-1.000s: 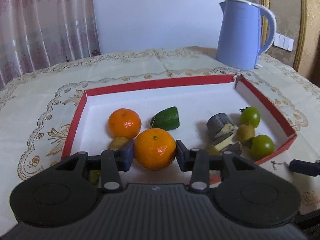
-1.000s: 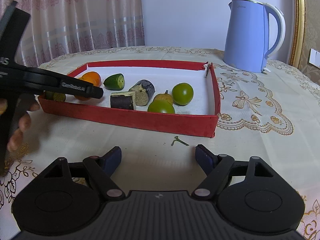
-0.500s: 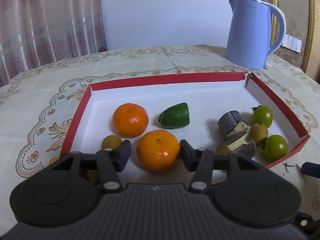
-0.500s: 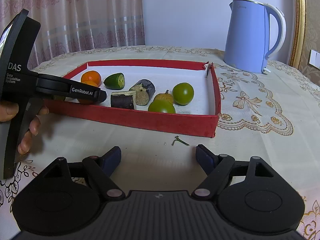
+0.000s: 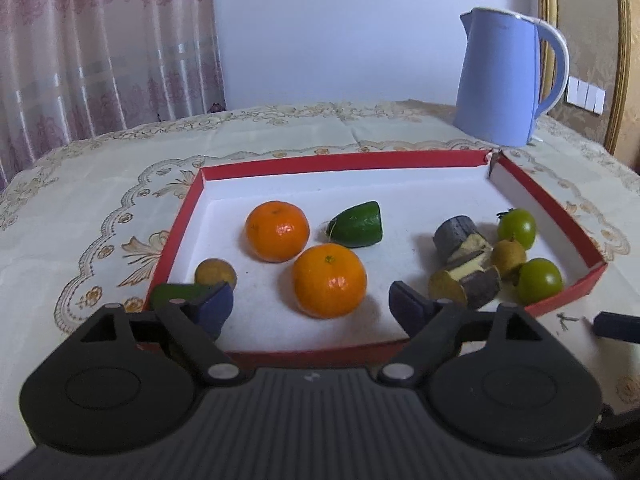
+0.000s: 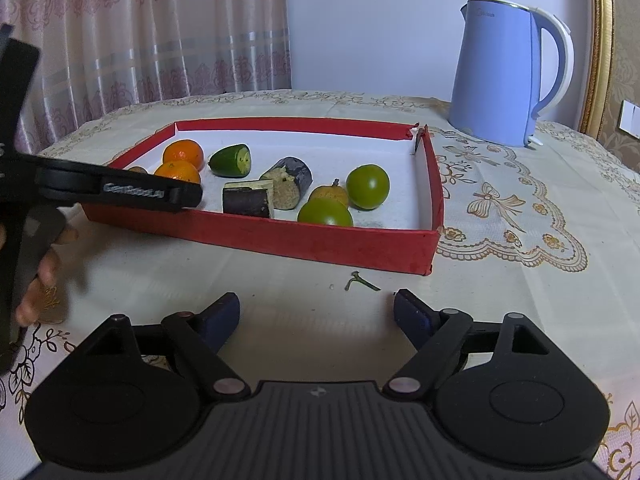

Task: Organize fruits

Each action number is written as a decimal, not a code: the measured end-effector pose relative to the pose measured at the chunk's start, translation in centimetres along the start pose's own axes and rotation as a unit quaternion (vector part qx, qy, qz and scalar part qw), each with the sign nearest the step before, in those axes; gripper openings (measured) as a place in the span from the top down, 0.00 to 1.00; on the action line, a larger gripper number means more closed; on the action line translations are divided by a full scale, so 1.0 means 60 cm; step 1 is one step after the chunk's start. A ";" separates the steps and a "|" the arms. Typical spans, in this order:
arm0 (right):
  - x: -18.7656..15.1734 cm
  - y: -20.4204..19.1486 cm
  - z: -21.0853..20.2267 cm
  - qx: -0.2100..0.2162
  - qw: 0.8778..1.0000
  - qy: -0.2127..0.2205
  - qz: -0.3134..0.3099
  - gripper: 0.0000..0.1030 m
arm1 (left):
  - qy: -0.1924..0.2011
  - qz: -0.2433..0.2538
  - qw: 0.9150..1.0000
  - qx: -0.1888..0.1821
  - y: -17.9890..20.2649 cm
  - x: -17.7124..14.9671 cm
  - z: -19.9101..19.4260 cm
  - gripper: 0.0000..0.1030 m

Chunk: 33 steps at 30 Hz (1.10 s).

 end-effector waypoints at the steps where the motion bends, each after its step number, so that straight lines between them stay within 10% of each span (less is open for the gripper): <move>1: 0.000 0.000 0.000 0.000 1.000 0.000 0.000 0.18 | 0.005 0.000 1.000 0.004 -0.001 -0.002 -0.007 0.18; 7: 0.000 0.004 0.000 -0.018 1.000 0.000 -0.002 0.05 | 0.017 -0.015 1.000 0.005 -0.010 -0.005 -0.045 0.15; 33: 0.028 -0.010 -0.031 -0.050 0.994 0.034 0.088 0.05 | 0.021 -0.030 0.999 0.000 -0.023 -0.050 -0.148 0.02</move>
Point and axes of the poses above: each gripper's, at about its wrist camera, not at the fingertips, and z roughly the way its jaws point, y to its right, x to its top, the point moved 8 cm from there along z, roughly the way its jaws point, and after that the axes turned 1 degree about x, right-handed, at the moved point
